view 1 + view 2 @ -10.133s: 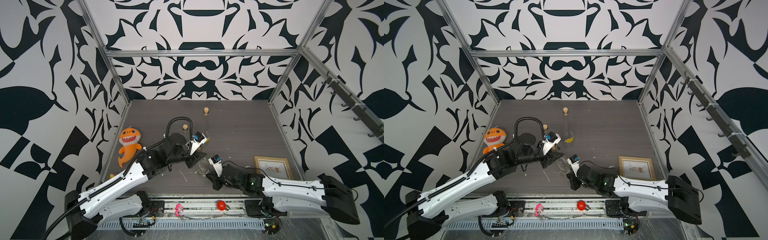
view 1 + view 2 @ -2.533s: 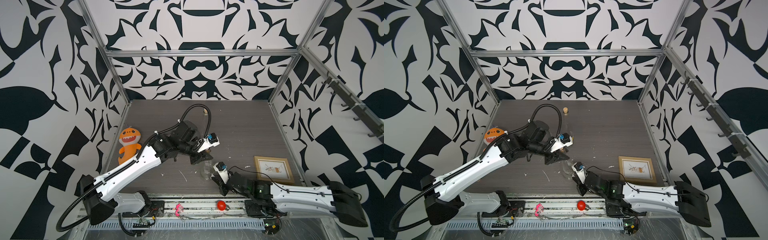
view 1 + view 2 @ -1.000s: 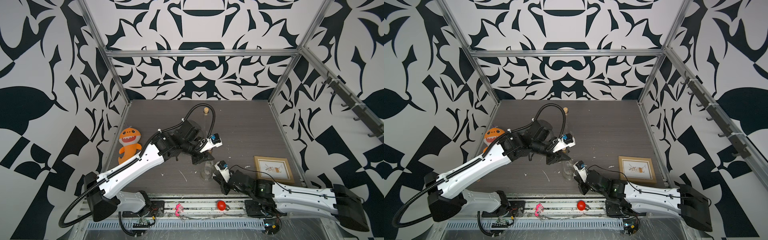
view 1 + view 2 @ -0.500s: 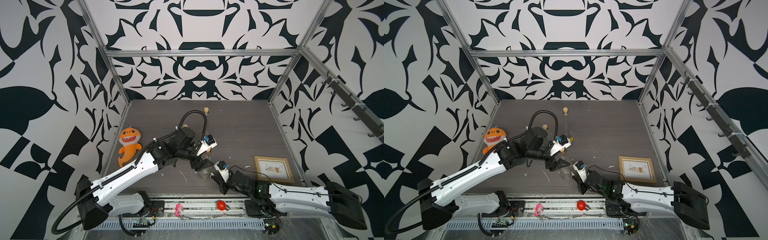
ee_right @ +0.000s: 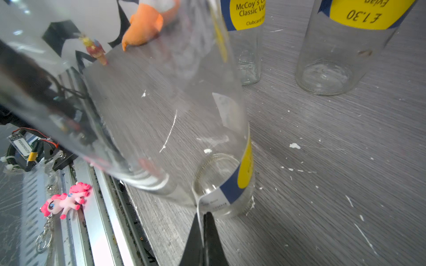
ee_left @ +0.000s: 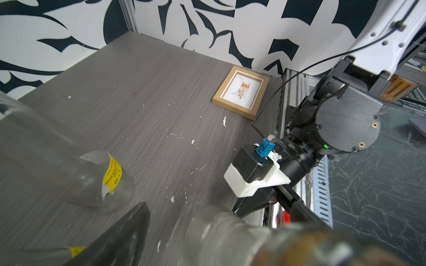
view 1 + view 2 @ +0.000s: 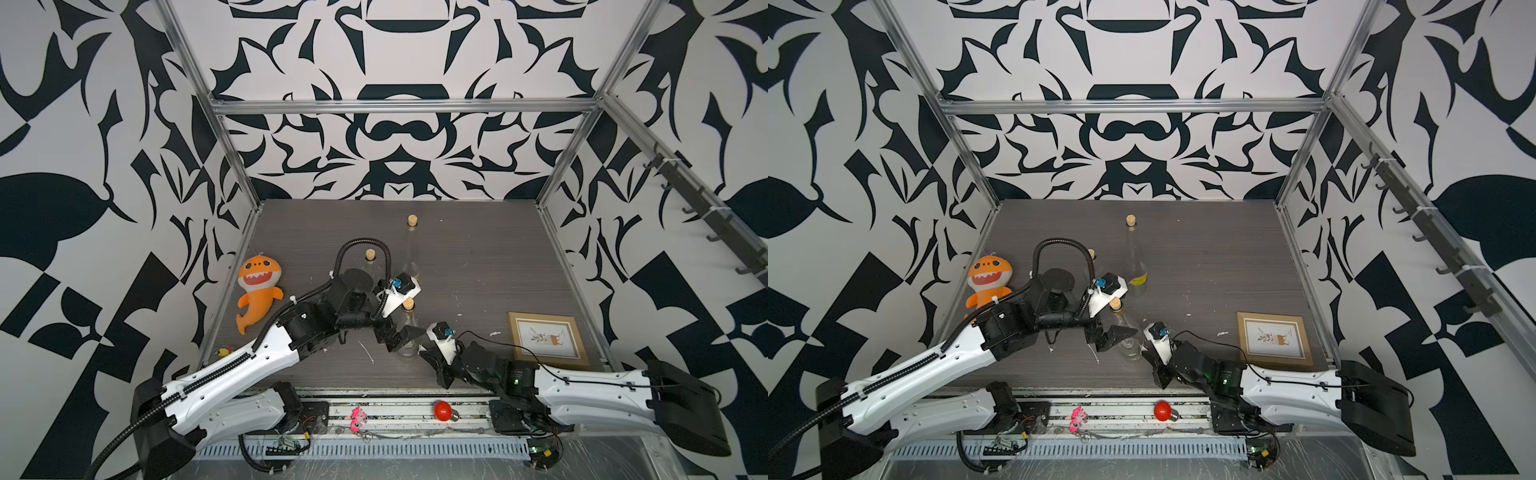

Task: Remove the label from the bottle
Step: Tear open the label from the bottle.

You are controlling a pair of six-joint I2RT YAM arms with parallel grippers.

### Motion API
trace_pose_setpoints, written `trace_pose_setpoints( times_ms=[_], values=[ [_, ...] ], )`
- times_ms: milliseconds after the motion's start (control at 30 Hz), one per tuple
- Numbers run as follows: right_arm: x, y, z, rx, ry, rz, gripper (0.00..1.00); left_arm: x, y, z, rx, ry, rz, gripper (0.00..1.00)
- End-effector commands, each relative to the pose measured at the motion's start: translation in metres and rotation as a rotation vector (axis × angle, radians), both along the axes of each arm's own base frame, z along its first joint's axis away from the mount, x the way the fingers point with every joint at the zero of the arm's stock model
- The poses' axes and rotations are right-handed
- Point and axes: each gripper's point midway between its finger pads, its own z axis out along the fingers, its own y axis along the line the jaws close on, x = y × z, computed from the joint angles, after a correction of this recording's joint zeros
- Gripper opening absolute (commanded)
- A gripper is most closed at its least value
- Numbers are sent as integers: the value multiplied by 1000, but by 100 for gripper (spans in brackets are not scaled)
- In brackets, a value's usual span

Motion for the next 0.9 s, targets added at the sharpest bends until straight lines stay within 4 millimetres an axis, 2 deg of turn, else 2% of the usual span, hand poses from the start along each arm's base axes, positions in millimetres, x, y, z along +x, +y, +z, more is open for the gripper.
trace_pose_setpoints(
  times_ms=[0,167,267,400,700,867],
  values=[
    [6,12,24,79,-30,-11,0,0,0,29,-97,-56,8,99],
    [5,15,25,81,-24,-2,0,-1,5,45,-134,-81,17,99],
    [6,16,30,93,-26,-6,0,-3,11,41,-137,-64,36,99],
    [7,16,33,111,-26,-17,0,-5,18,22,-173,-40,66,99],
    [8,11,35,136,-19,-38,0,3,14,-26,-224,-11,112,99],
    [8,8,35,137,-21,-48,0,0,15,-45,-238,-10,106,99]
  ],
)
